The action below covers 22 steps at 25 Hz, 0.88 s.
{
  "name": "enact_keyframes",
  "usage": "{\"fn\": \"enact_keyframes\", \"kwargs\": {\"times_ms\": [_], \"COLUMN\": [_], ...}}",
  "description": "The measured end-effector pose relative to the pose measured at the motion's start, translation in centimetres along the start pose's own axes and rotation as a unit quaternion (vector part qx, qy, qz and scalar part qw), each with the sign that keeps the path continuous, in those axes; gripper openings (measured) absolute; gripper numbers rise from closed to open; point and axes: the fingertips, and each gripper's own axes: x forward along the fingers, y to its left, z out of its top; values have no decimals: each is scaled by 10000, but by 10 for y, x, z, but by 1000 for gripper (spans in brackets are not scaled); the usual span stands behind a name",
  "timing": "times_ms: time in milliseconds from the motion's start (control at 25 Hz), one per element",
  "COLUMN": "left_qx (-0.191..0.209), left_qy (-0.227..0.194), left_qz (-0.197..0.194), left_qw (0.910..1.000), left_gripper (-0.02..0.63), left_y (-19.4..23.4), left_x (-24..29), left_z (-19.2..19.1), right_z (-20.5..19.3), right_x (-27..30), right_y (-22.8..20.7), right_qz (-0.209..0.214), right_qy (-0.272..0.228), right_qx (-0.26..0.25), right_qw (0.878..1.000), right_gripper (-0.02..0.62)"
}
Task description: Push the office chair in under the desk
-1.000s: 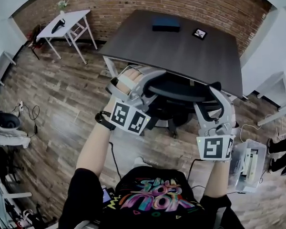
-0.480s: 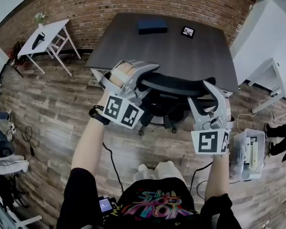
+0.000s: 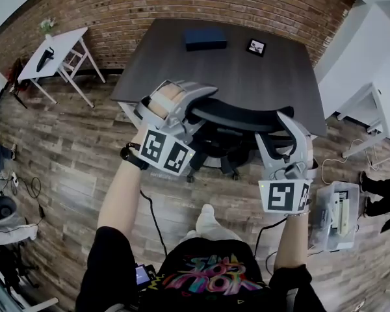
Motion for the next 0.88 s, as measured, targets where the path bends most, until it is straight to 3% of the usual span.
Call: {"fn": "enact_keyframes", "kwargs": {"times_ms": [880], "left_qx": [51], "left_qy": [-124], "left_qz": [-81], "left_qw": [9999], "left_gripper": [153], "left_y": [28], "left_x": [48], "left_z": [-64], "right_z": [-15], "right_x": [78], "right_y": [-19], "right_qz": [-156], "right_qy": [101], "right_qx": [12], "right_qw": [9998], "right_gripper": [218]}}
